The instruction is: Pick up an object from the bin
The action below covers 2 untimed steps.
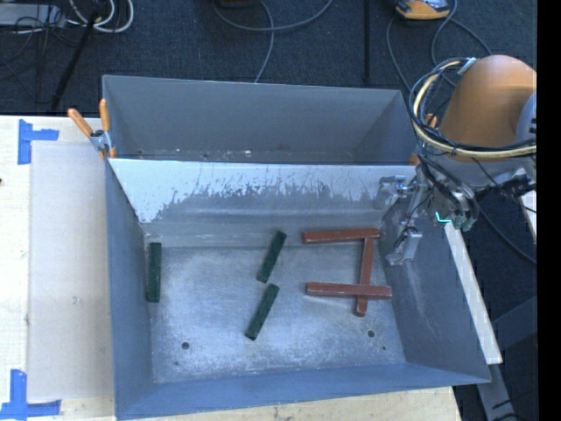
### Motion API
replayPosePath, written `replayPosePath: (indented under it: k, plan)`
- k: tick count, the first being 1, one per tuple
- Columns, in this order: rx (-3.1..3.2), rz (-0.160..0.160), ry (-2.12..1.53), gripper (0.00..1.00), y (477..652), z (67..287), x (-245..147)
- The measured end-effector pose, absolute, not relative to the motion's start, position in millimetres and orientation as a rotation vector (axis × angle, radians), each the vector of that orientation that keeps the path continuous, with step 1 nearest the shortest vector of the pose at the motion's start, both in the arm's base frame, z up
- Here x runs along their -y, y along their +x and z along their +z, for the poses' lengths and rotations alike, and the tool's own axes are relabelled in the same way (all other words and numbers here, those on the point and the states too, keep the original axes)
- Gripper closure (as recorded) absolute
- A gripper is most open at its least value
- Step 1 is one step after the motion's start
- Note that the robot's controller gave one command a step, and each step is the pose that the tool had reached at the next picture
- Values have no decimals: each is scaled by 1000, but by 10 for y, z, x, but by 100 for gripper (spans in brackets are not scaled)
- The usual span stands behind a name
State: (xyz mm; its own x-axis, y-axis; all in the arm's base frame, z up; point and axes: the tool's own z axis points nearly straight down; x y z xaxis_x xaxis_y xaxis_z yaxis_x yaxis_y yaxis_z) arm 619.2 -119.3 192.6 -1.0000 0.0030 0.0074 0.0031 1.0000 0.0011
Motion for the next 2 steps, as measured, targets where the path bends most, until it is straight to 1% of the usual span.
replayPosePath:
  k: [1, 2]
  plan:
    - [3119, -5, 284, 0, 5481, 654, 929]
    - [3127, -1, 289, 100, 5510, 692, 932]
